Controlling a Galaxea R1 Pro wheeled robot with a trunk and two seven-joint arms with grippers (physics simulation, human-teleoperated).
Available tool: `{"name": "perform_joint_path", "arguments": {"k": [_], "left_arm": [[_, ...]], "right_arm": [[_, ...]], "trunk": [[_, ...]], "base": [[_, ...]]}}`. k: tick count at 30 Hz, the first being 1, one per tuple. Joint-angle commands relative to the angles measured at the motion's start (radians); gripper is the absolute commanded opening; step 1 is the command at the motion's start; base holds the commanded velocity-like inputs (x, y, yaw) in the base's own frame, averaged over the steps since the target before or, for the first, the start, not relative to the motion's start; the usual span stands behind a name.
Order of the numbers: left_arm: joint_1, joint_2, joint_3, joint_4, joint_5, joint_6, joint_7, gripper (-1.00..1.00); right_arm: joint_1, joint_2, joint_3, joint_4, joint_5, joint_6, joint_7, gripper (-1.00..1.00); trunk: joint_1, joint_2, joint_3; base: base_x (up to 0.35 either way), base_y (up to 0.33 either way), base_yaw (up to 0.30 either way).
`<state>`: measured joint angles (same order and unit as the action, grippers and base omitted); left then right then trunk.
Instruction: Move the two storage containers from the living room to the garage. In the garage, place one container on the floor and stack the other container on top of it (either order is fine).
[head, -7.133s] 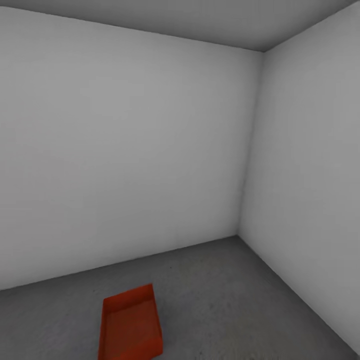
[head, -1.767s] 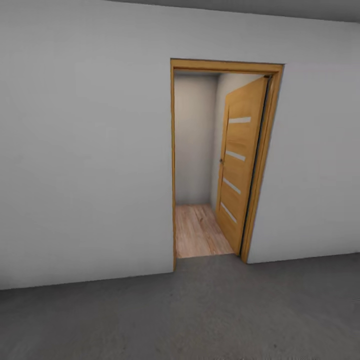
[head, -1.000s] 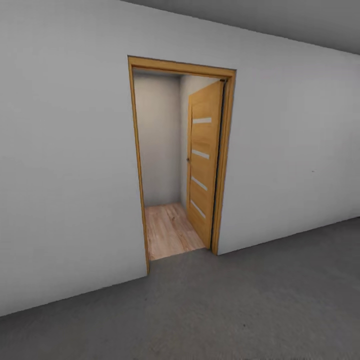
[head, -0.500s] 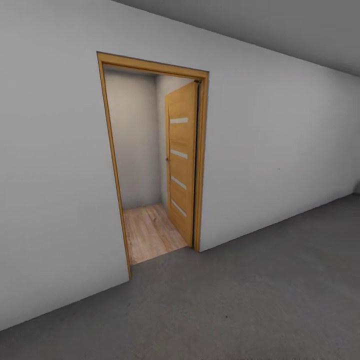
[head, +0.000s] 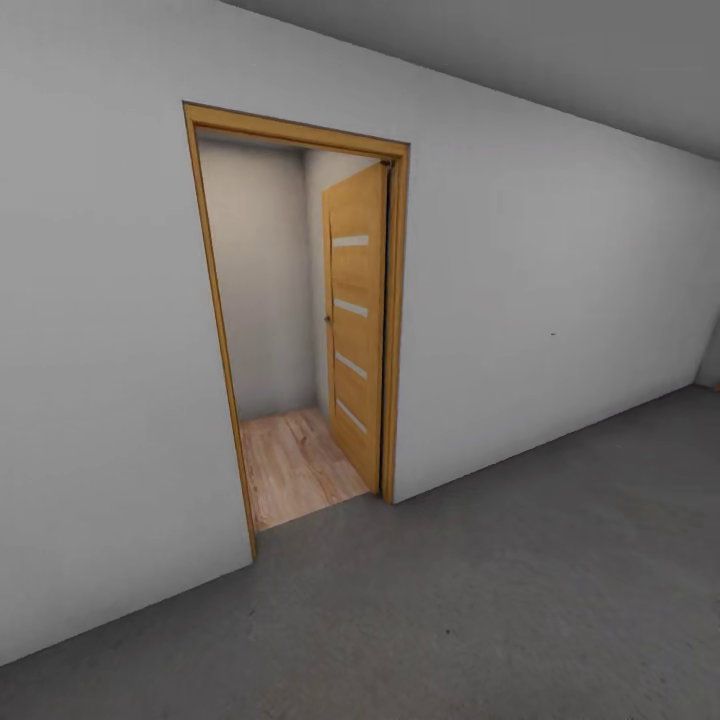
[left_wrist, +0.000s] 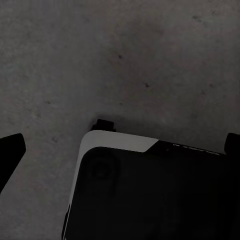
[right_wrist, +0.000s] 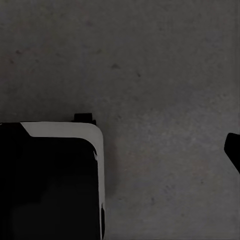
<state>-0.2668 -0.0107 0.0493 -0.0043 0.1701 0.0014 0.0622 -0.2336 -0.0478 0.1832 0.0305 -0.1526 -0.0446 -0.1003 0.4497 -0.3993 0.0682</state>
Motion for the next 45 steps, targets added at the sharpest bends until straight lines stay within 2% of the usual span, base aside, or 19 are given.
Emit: {"name": "perform_joint_path", "arguments": {"k": [1,21,25,29,34,45], "left_arm": [[0.0,0.0,0.004,0.0,0.005,0.0,0.002,1.0],[0.0,-0.001,0.004,-0.001,0.004,0.0,-0.002,1.0],[0.0,-0.012,0.013,-0.002,0.007,0.0,-0.004,1.0],[0.0,-0.035,0.014,-0.001,0.008,0.0,-0.006,1.0],[0.0,-0.039,0.012,-0.001,0.009,0.0,-0.007,1.0],[0.0,-0.035,0.013,0.0,0.013,0.001,-0.009,1.0]], "right_arm": [[-0.001,0.001,0.009,0.003,-0.01,-0.005,-0.001,1.0],[-0.001,0.002,0.008,0.003,-0.01,-0.005,-0.002,1.0],[-0.001,0.0,0.008,0.003,-0.01,-0.005,-0.002,1.0],[-0.001,-0.001,0.008,0.003,-0.01,-0.004,-0.002,1.0],[-0.001,0.0,0.009,0.003,-0.01,-0.003,-0.001,1.0],[-0.001,-0.001,0.008,0.003,-0.01,-0.003,-0.001,1.0]], "trunk": [[0.0,-0.001,0.0],[0.0,-0.001,0.0],[0.0,-0.001,0.0],[0.0,-0.001,0.0],[0.0,-0.001,0.0],[0.0,-0.001,0.0]], "base": [[0.0,0.0,0.0],[0.0,0.0,0.0],[0.0,0.0,0.0],[0.0,0.0,0.0],[0.014,0.0,0.0],[0.283,0.0,0.0]]}}
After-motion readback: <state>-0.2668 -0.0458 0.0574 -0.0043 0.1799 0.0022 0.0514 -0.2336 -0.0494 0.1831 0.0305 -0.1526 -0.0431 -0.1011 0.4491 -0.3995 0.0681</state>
